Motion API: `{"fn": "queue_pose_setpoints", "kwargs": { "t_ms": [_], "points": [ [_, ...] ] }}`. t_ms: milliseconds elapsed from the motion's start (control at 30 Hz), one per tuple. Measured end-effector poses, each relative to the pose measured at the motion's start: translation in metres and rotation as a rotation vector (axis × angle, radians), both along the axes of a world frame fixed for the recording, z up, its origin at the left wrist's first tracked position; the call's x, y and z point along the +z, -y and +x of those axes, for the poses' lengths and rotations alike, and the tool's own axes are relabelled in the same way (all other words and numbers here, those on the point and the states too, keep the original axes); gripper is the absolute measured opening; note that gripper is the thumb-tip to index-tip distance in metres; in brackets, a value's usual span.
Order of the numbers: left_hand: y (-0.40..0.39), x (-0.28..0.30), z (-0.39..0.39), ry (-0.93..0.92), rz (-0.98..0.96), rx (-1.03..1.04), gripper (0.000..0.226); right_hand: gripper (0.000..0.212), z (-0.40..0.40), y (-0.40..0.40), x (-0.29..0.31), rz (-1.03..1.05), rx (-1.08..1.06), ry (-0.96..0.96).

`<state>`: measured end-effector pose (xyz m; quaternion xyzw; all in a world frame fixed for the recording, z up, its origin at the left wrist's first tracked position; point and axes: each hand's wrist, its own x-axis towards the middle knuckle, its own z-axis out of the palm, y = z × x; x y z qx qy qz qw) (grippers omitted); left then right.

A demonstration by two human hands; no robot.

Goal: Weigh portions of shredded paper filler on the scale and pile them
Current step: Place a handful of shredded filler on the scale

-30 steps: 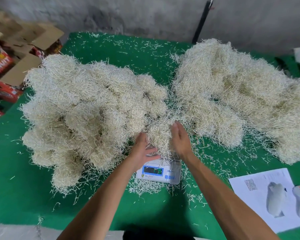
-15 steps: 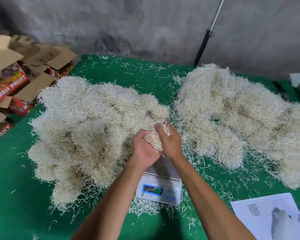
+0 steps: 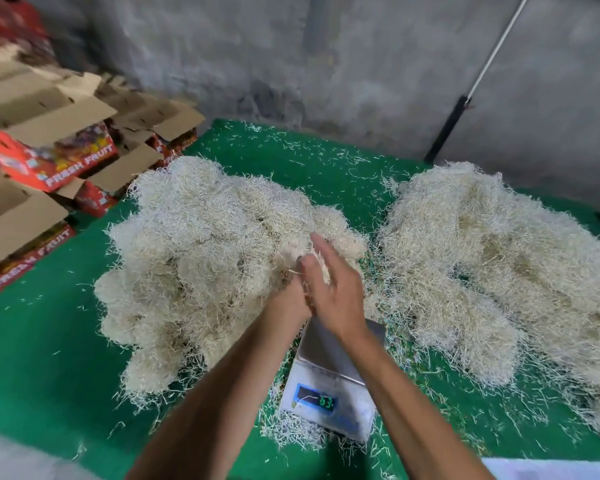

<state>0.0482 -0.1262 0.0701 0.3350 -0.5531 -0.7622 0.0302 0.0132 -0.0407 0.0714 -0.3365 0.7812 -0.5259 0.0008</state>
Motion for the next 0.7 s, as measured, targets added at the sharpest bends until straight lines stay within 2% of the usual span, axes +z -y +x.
{"fn": "queue_pose_setpoints", "kwargs": {
  "t_ms": [33,67,100,133,167,233,300,333,367,400,433,467,500,533,600,700],
  "points": [
    [0.003,-0.004,0.002,0.034,-0.082,-0.027,0.026,0.060,-0.009,0.003,0.005,0.023,-0.017,0.007],
    [0.005,0.003,0.009,0.073,-0.074,-0.102,0.031,0.059,-0.018,0.003,0.009,0.074,-0.018,-0.003],
    [0.008,0.013,0.006,0.023,0.036,-0.152,0.027,0.057,-0.025,0.001,0.008,0.121,-0.012,-0.020],
    [0.016,0.016,0.001,-0.037,0.019,-0.150,0.024,0.056,-0.027,0.000,0.005,0.144,0.008,-0.041],
    [0.023,0.017,-0.002,0.003,0.063,-0.067,0.027,0.055,-0.025,0.003,0.000,0.140,0.035,-0.076],
    [0.034,0.006,0.012,0.094,-0.293,0.073,0.023,0.049,-0.011,0.019,-0.009,0.083,0.114,-0.182],
    [0.047,-0.009,0.022,0.155,-0.392,0.185,0.027,0.047,-0.007,0.037,-0.019,0.081,0.175,-0.239],
    [0.054,-0.008,0.019,0.128,-0.308,0.097,0.026,0.049,-0.012,0.041,-0.022,0.116,0.173,-0.257],
    [0.056,0.004,0.013,0.016,-0.047,0.031,0.027,0.052,-0.020,0.043,-0.023,0.153,0.134,-0.314],
    [0.062,0.014,0.000,-0.018,0.168,-0.001,0.029,0.054,-0.030,0.045,-0.023,0.185,0.077,-0.382],
    [0.068,0.020,-0.012,-0.048,0.314,0.048,0.034,0.056,-0.041,0.048,-0.024,0.233,0.024,-0.442],
    [0.073,0.029,-0.024,-0.067,0.296,0.037,0.037,0.059,-0.052,0.056,-0.021,0.322,0.005,-0.470],
    [0.083,0.036,-0.034,-0.060,0.164,0.018,0.036,0.059,-0.063,0.067,-0.018,0.433,0.005,-0.463],
    [0.093,0.039,-0.041,-0.030,-0.050,0.006,0.034,0.059,-0.071,0.081,-0.015,0.515,0.001,-0.425],
    [0.122,0.039,-0.049,-0.023,-0.447,0.076,0.025,0.060,-0.085,0.110,-0.009,0.518,-0.013,-0.350],
    [0.169,0.043,-0.059,-0.135,-0.686,0.210,0.026,0.065,-0.096,0.155,-0.001,0.377,0.016,-0.329]
  ]
}}
